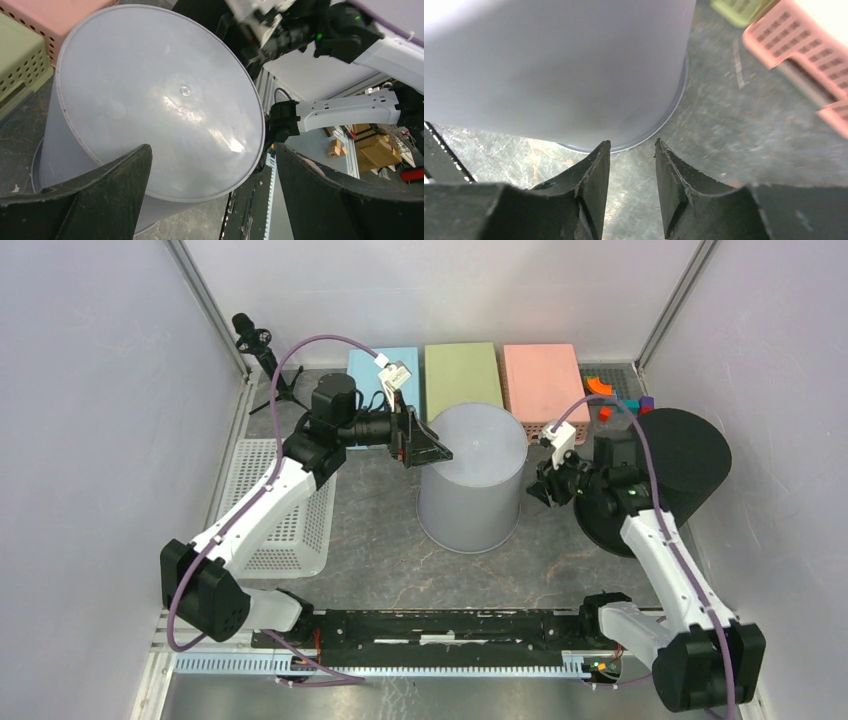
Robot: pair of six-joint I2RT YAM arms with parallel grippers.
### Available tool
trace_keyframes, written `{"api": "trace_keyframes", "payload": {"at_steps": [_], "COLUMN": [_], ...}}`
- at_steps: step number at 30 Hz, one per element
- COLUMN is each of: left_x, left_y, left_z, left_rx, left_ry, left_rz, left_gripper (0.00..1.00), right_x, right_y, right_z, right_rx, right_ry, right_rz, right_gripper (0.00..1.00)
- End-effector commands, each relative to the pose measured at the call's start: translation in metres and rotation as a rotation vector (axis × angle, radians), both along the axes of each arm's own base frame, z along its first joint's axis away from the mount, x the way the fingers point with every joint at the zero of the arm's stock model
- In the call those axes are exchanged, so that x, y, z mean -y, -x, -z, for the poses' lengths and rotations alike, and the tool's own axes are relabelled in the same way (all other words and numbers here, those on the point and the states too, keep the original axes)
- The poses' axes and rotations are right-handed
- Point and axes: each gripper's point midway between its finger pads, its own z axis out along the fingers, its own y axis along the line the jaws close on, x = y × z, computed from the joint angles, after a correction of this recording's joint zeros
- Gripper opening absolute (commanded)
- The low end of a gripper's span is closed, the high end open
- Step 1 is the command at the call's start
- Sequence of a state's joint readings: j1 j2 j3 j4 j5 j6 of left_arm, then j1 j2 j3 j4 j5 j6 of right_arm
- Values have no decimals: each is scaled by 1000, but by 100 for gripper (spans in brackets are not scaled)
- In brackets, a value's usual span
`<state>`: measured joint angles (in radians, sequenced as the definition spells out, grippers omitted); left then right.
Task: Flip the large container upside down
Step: Turn the container upside down at the center of the board, then reset both arms
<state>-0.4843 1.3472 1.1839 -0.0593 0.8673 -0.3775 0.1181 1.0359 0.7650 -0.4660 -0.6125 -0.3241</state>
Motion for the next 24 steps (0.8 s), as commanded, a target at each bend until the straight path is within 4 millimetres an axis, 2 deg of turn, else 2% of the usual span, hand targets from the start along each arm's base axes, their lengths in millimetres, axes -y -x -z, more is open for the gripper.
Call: {"api": "trace_keyframes", "payload": {"at_steps": [1,5,8,13,18,21,24], "left_x": [-11,-28,-49,-100,-147,-170,-182], "left_y": [23,38,37,27,35,40,45], "left_z": [-30,-50,-48,-18,23,41,53], "left_rx": [126,258,390,571,618,610,594], "left_ry": [-32,-66,-157,-407,-619,-682,-681], "left_rz": [57,70,21,-120,-207,-263,-305], "left_gripper": [100,100,100,100,100,100,100], "right_x": [6,11,15,37,57,69,82], "right_y": [-6,4,13,20,37,50,62], "right_z": [-81,-131,-163,-210,-238,-250,-259], "right_rx": [248,376,458,597,711,778,849], "right_ry": [44,67,86,186,316,402,489], "right_rz": [-18,-16,-17,54,77,86,110], "right_gripper": [46,54,56,57,60,68,79]}}
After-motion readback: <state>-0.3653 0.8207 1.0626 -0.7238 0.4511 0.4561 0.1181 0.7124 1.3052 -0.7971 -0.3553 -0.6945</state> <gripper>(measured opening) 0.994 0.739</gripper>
